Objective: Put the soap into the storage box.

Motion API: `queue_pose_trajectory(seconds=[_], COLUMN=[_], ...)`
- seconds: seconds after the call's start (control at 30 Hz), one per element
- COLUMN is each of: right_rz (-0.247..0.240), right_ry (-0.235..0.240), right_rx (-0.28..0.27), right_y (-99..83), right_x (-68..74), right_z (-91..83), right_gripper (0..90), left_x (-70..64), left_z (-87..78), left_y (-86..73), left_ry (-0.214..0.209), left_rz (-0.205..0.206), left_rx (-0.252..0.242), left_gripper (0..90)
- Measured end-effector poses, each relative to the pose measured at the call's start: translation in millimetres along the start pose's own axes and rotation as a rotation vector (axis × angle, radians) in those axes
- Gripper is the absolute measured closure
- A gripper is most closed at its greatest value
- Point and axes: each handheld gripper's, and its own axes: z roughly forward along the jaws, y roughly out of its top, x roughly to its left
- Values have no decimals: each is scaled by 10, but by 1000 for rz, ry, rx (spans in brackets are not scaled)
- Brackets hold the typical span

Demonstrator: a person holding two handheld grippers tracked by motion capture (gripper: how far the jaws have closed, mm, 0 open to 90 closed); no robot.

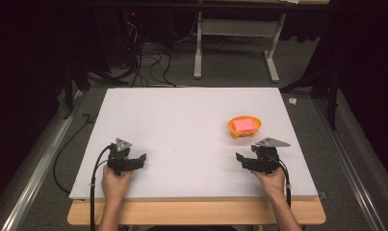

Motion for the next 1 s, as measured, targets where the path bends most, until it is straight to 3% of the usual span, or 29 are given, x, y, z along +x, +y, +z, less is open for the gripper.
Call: queue_pose_trajectory(seconds=[0.43, 1.0], right_rz=[-2, -43], right_ry=[-46, -117], right_rx=[34, 93], right_y=[-91, -160], right_x=[-48, -48], right_z=[97, 252], right_gripper=[270, 265], left_x=[-1, -3], left_z=[0, -1], left_y=[0, 0], left_ry=[0, 2], left_rz=[0, 2], left_rx=[-1, 0], left_gripper=[208, 207])
